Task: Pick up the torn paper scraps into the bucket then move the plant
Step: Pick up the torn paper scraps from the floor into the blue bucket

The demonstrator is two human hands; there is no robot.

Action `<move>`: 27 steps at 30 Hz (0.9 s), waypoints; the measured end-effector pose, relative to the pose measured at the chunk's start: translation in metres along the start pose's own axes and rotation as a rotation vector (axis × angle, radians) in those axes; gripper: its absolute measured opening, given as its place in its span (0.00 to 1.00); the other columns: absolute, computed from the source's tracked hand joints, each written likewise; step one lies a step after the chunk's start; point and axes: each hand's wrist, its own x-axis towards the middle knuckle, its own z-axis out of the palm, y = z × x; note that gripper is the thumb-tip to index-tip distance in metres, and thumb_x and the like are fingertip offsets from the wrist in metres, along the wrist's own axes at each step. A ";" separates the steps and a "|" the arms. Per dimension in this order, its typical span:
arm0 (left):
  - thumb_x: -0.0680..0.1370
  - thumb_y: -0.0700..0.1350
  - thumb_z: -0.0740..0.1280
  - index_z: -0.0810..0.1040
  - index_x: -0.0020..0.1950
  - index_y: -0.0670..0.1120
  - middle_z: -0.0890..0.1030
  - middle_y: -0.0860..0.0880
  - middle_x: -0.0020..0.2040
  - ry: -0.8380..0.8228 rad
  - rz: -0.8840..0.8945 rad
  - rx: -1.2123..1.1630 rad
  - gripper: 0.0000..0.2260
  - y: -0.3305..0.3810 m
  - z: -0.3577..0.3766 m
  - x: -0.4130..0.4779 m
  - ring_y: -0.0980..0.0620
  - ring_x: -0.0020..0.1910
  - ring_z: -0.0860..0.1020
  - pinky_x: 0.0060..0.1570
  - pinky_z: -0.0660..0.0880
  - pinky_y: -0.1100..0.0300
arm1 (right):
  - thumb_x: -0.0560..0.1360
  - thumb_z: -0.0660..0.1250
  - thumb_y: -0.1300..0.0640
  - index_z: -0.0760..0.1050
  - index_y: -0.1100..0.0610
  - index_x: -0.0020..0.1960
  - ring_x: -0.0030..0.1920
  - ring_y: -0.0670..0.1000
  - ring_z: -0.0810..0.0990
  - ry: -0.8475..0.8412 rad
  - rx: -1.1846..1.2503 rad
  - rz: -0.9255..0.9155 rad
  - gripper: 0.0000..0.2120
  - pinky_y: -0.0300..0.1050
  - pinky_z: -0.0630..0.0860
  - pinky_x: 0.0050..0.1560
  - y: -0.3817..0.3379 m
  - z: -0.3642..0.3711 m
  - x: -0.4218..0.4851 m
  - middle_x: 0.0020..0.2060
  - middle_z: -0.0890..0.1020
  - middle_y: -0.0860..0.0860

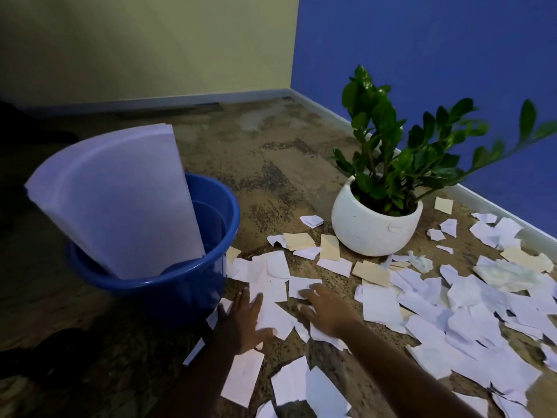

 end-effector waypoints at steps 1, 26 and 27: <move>0.76 0.66 0.53 0.42 0.79 0.53 0.41 0.48 0.80 -0.036 0.013 0.070 0.37 0.000 -0.004 -0.003 0.46 0.79 0.43 0.77 0.44 0.41 | 0.80 0.53 0.45 0.62 0.50 0.72 0.73 0.53 0.63 -0.021 0.041 -0.004 0.22 0.49 0.64 0.72 0.002 -0.008 -0.002 0.74 0.62 0.51; 0.80 0.39 0.58 0.71 0.69 0.42 0.71 0.44 0.70 0.087 -0.002 0.083 0.17 -0.016 -0.039 -0.026 0.47 0.69 0.71 0.67 0.68 0.57 | 0.75 0.66 0.47 0.72 0.61 0.62 0.50 0.49 0.74 -0.063 0.490 0.040 0.22 0.35 0.69 0.37 -0.030 -0.027 -0.020 0.61 0.77 0.57; 0.80 0.40 0.58 0.69 0.70 0.42 0.70 0.44 0.71 0.074 -0.012 0.101 0.18 -0.017 -0.035 -0.030 0.47 0.70 0.70 0.68 0.67 0.56 | 0.74 0.66 0.45 0.69 0.61 0.64 0.54 0.49 0.73 -0.096 0.434 0.029 0.26 0.36 0.72 0.42 -0.039 -0.021 -0.018 0.64 0.74 0.56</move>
